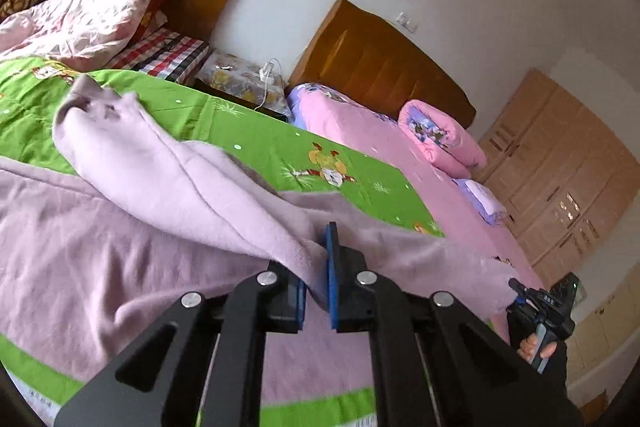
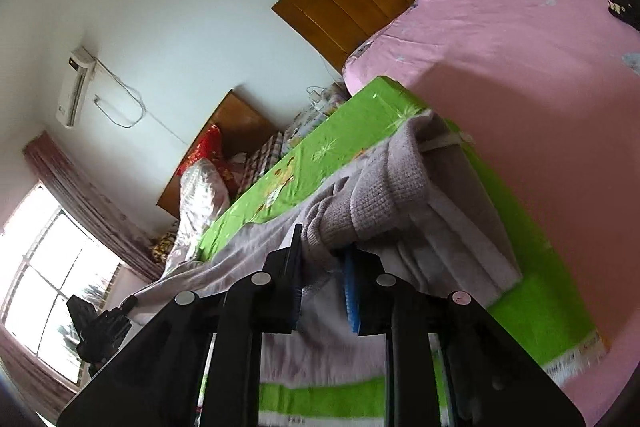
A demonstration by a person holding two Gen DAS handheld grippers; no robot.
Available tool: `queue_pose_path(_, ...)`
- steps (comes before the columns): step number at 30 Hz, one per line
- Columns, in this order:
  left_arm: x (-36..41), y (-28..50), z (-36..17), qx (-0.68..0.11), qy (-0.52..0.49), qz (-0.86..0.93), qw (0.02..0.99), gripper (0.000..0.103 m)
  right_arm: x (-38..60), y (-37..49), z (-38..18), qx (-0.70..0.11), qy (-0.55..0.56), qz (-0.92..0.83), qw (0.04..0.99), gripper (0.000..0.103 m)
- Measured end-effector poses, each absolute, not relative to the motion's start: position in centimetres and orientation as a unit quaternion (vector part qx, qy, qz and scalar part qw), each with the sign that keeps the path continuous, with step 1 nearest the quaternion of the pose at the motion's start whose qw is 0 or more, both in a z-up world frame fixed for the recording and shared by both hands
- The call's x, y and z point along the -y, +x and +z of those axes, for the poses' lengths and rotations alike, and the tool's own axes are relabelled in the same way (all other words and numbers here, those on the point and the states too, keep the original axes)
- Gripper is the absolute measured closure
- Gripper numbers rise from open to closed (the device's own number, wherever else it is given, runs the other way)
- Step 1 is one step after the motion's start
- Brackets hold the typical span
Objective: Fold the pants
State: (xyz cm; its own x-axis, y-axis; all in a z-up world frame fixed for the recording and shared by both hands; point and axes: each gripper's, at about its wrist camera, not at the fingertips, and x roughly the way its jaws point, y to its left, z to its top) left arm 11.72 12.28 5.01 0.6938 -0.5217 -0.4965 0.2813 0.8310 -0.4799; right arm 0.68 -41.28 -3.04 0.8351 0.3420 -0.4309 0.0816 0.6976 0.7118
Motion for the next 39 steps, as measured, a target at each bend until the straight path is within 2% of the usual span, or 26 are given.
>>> queue_pose_path(5, -12.5, 11.0, -2.0, -0.395, -0.174, -0.205, 0.879, 0.094, 41.4, -0.7, -8.7, -0.346, 0.398, 0.046, 0.849, 0.086)
queue_pose_path(8, -11.6, 11.2, -5.3, -0.422, -0.141, -0.175, 0.879, 0.094, 41.3, -1.3, -9.4, -0.333, 0.409, 0.05, 0.848, 0.087)
queue_pose_path(13, -12.0, 10.4, -4.4, -0.403, -0.151, -0.176, 0.886, 0.094, 40.8, -1.1, -7.1, -0.322, 0.38, 0.046, 0.866, 0.086)
queue_pose_path(17, -11.7, 10.3, -5.8, -0.417, -0.143, -0.168, 0.882, 0.093, 41.0, -0.5, -8.7, -0.333, 0.378, 0.037, 0.863, 0.087)
queue_pose_path(26, -12.3, 9.4, -6.5, -0.378, -0.154, -0.184, 0.894, 0.088, 40.6, -0.7, -9.1, -0.331, 0.365, 0.034, 0.869, 0.087)
queue_pose_path(28, -12.1, 9.3, -6.2, -0.377, -0.148, -0.184, 0.896, 0.076, 40.1, -1.2, -9.1, -0.335, 0.347, 0.036, 0.875, 0.085)
queue_pose_path(29, -12.0, 9.2, -5.8, -0.376, -0.141, -0.182, 0.898, 0.055, 39.9, -1.3, -8.7, -0.34, 0.339, 0.037, 0.876, 0.08)
queue_pose_path(30, -12.0, 9.0, -5.3, -0.373, -0.129, -0.172, 0.903, 0.035, 39.8, -1.4, -8.4, -0.344, 0.338, 0.042, 0.875, 0.065)
queue_pose_path(31, -12.2, 8.7, -4.5, -0.363, -0.112, -0.144, 0.914, 0.028, 39.7, -1.7, -7.8, -0.349, 0.341, 0.057, 0.871, 0.053)
queue_pose_path(32, -12.6, 8.3, -3.6, -0.35, -0.098, -0.111, 0.925, 0.02, 39.7, -2.1, -7.3, -0.349, 0.341, 0.055, 0.871, 0.021)
queue_pose_path(33, -13.0, 7.9, -2.8, -0.335, -0.087, -0.079, 0.935, 0.018, 39.7, -2.7, -6.5, -0.344, 0.329, 0.032, 0.879, 0.016)
queue_pose_path(36, -14.3, 6.9, 0.6, -0.288, -0.083, -0.037, 0.953, 0.017, 38.8, -4.6, -3.0, -0.314, 0.225, -0.039, 0.922, 0.023)
queue_pose_path(39, -11.9, 8.1, 3.9, -0.278, -0.073, -0.107, 0.952, 0.017, 37.2, -3.7, -0.6, -0.298, 0.182, -0.017, 0.937, 0.023)
